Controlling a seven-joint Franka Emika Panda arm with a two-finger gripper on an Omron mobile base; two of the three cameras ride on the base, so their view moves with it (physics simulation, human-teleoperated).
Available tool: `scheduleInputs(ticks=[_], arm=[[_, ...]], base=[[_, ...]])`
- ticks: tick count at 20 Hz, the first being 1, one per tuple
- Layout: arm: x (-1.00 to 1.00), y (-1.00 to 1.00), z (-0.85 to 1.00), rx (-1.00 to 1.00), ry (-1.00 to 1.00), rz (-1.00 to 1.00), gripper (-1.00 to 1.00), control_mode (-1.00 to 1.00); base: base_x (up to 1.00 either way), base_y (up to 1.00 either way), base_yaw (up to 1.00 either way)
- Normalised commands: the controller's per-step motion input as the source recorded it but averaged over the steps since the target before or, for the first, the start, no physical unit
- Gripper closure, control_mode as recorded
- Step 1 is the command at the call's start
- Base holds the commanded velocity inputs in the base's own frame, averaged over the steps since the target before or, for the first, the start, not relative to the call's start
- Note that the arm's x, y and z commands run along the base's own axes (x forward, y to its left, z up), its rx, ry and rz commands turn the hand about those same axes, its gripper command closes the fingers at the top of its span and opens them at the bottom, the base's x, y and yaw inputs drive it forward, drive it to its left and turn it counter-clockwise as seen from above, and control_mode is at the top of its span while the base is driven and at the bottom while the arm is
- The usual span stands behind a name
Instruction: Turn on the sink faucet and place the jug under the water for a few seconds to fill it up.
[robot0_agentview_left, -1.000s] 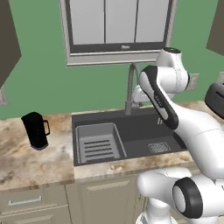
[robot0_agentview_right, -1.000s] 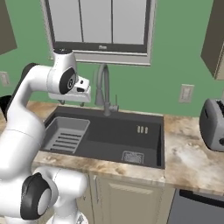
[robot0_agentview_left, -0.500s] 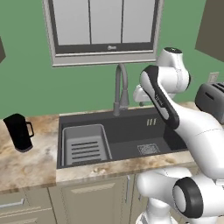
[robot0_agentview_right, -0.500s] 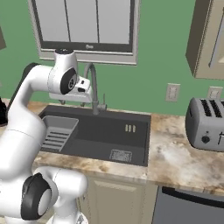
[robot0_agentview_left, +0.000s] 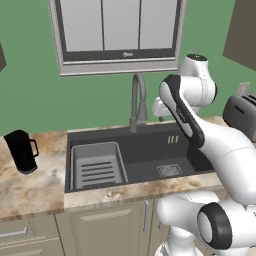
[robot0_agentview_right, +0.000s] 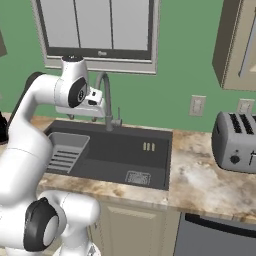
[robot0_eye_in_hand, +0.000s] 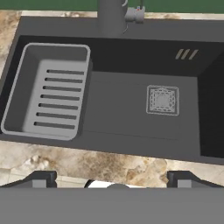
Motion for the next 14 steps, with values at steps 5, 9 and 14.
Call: scheduleInputs(ticks=[5, 9, 14], arm=[[0.0, 0.0, 0.0, 0.0, 0.0, 0.0, -1.0, 1.0], [0.0, -0.62, -0.37, 0.05, -0.14, 0.03, -1.0, -1.0], [0.02, -0.61, -0.52, 0.02, -0.48, 0.29, -1.0, -1.0]], base=[[0.0, -0.13, 0.0], [0.0, -0.14, 0.0], [0.0, 0.0, 0.0]])
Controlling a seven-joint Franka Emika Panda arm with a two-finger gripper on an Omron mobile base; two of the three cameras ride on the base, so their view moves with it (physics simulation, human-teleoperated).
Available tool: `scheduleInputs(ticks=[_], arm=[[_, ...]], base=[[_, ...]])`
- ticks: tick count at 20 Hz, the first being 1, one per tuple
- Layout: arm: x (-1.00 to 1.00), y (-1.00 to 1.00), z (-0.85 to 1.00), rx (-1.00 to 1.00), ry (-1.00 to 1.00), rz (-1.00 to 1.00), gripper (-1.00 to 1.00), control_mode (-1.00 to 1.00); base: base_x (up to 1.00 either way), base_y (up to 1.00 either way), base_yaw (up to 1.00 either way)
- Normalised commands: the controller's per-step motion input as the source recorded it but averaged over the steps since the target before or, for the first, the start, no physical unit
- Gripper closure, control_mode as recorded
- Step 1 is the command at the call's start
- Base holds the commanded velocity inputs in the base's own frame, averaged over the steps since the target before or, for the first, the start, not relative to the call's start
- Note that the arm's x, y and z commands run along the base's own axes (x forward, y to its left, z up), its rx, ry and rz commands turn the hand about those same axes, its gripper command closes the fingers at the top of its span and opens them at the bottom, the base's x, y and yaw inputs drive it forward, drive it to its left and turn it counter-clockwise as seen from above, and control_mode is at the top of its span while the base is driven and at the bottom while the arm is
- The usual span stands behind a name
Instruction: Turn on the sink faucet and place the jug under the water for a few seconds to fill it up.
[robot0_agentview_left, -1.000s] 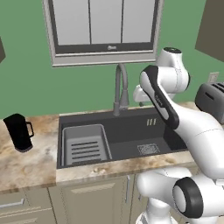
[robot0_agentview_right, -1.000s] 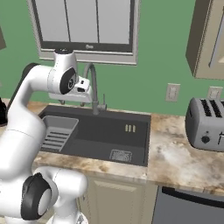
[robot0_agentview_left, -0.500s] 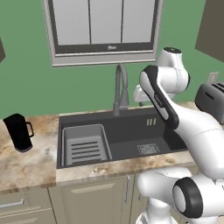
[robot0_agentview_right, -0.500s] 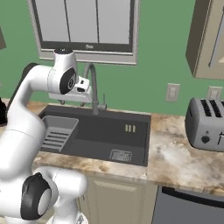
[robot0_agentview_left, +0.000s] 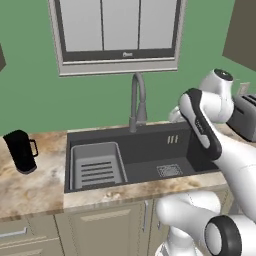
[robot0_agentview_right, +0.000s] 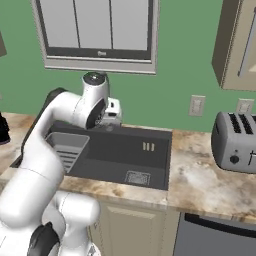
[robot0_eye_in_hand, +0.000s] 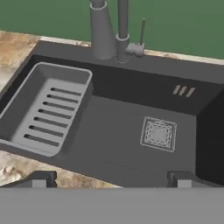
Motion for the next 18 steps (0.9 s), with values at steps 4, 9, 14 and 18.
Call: scheduleInputs(ticks=[4, 9, 14, 18], arm=[[0.36, -0.59, -0.35, 0.09, -0.49, 0.43, -1.0, -1.0], [0.73, -0.23, -0.27, 0.11, -0.38, 0.43, -1.0, -1.0], [0.83, -0.04, -0.12, 0.1, -0.25, 0.33, -1.0, -1.0], [0.49, -0.01, -0.11, 0.01, -0.04, 0.09, -1.0, -1.0]], base=[[0.0, 0.0, 0.0], [0.0, 0.0, 0.0], [0.0, 0.0, 0.0], [0.0, 0.0, 0.0]])
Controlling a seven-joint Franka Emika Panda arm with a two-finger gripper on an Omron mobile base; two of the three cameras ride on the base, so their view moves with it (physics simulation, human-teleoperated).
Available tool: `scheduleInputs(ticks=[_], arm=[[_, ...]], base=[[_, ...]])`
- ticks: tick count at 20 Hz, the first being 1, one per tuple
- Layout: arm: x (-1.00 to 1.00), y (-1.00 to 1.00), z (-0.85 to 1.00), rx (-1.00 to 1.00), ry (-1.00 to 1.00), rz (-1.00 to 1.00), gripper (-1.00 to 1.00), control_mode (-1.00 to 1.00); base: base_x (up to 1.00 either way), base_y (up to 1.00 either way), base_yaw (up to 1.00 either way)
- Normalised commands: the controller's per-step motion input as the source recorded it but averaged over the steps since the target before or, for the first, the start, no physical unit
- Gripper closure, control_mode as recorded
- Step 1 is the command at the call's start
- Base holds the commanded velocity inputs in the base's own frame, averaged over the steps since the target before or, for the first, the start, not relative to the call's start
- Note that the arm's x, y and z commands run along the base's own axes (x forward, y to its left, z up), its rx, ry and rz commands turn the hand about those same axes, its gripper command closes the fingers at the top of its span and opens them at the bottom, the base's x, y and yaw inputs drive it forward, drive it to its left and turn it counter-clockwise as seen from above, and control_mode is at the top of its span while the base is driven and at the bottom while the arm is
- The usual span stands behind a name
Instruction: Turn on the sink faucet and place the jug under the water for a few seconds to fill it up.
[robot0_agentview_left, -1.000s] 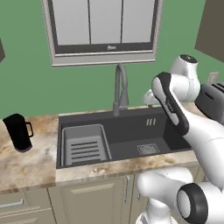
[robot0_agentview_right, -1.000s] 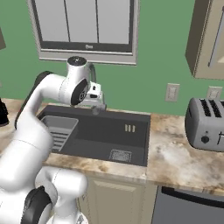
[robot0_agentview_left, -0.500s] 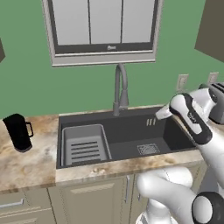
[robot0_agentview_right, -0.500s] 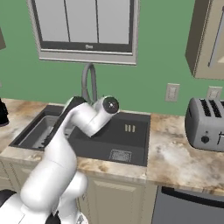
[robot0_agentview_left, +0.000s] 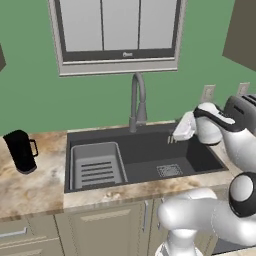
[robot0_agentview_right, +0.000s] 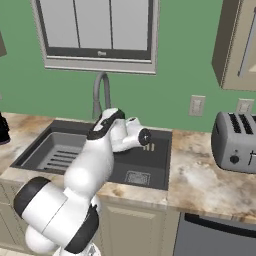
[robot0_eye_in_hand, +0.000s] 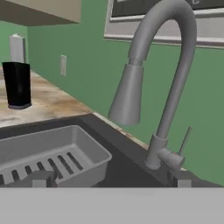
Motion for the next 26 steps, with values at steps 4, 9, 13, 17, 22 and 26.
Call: scheduleInputs(ticks=[4, 9, 13, 17, 22, 26], arm=[[0.82, 0.0, -0.02, 0.0, 0.0, 0.01, -1.0, -1.0], [0.8, 0.04, -0.06, 0.0, 0.0, 0.0, -1.0, -1.0], [0.6, 0.01, -0.08, 0.0, -0.01, 0.0, -1.0, -1.0], [0.45, 0.0, -0.25, 0.0, -0.02, 0.0, -1.0, -1.0], [0.5, 0.0, -0.21, 0.0, -0.02, 0.0, -1.0, -1.0], [0.57, 0.03, -0.22, 0.0, -0.01, 0.01, -1.0, -1.0]], base=[[0.0, 0.0, 0.0], [0.0, 0.0, 0.0], [0.0, 0.0, 0.0], [0.0, 0.0, 0.0], [0.0, 0.0, 0.0], [0.0, 0.0, 0.0]])
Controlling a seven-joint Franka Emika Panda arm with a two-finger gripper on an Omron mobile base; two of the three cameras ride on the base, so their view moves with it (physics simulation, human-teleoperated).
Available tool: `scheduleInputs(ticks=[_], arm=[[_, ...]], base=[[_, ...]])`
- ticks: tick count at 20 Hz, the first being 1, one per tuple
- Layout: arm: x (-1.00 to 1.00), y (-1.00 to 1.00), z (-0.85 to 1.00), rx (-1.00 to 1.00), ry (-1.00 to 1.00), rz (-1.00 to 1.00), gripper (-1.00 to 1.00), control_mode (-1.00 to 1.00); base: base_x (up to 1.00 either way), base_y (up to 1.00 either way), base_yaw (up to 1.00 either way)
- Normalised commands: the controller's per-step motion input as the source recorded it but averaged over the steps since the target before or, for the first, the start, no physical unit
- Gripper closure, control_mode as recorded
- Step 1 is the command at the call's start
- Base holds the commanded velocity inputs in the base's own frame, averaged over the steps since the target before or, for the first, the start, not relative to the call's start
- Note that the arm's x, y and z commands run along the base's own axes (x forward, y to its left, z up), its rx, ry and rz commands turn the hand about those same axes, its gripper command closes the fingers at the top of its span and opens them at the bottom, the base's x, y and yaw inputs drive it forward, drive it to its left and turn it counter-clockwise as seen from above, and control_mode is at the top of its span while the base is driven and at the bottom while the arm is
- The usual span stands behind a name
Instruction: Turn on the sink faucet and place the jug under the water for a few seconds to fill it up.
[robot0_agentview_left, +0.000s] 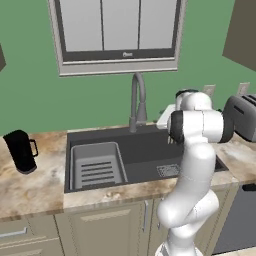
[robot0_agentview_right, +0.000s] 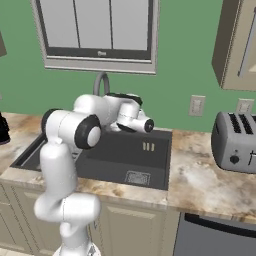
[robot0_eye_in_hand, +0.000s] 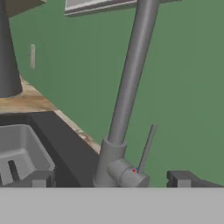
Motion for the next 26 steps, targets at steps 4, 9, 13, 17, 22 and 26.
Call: scheduleInputs(ticks=[4, 9, 13, 17, 22, 26], arm=[[0.6, 0.13, -0.2, 0.0, 0.0, 0.0, -1.0, -1.0], [0.53, 0.11, -0.21, 0.0, -0.02, 0.0, -1.0, -1.0], [0.49, 0.15, -0.18, 0.0, -0.1, 0.03, -1.0, -1.0], [0.34, 0.18, -0.14, 0.0, -0.09, 0.07, -1.0, -1.0], [0.11, 0.07, 0.0, 0.0, -0.04, 0.06, -1.0, -1.0], [0.16, 0.0, 0.0, 0.0, 0.0, 0.07, -1.0, -1.0]], base=[[0.0, 0.0, 0.0], [0.0, 0.0, 0.0], [0.0, 0.0, 0.0], [0.0, 0.0, 0.0], [0.0, 0.0, 0.0], [0.0, 0.0, 0.0]])
